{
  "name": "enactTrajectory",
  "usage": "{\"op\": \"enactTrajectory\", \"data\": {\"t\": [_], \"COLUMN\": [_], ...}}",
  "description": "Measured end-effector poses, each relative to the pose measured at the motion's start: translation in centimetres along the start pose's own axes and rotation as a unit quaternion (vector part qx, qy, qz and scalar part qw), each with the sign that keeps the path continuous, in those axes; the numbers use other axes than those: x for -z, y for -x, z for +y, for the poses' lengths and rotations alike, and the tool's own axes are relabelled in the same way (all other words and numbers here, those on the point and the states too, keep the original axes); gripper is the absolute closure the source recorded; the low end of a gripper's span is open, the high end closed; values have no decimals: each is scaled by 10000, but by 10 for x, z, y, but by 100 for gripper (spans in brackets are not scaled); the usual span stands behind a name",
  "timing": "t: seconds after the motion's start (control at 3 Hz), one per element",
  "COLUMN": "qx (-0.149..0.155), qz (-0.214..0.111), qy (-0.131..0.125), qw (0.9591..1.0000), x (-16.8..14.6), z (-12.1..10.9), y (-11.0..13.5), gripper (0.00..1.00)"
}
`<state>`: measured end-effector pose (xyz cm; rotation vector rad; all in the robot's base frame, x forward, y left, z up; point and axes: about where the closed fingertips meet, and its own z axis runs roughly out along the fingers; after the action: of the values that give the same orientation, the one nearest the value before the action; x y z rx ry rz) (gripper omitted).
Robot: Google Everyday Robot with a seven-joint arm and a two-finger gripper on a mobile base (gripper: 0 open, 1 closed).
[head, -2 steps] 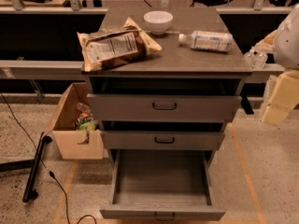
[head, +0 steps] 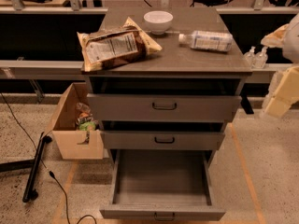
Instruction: Place blue plastic bottle into white bowl
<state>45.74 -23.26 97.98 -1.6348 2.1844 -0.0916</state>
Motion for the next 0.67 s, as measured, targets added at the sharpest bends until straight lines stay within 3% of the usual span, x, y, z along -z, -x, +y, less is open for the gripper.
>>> {"op": "enactTrajectory", "data": {"t": [0.33, 0.67], "qx": [-317, -541], "qz": [-997, -1833], "qy": [-586, -833], "qw": [9928, 9780], "x": [0, -12], "z": [-71, -123], "y": [-29, -42], "gripper": [0, 0]}}
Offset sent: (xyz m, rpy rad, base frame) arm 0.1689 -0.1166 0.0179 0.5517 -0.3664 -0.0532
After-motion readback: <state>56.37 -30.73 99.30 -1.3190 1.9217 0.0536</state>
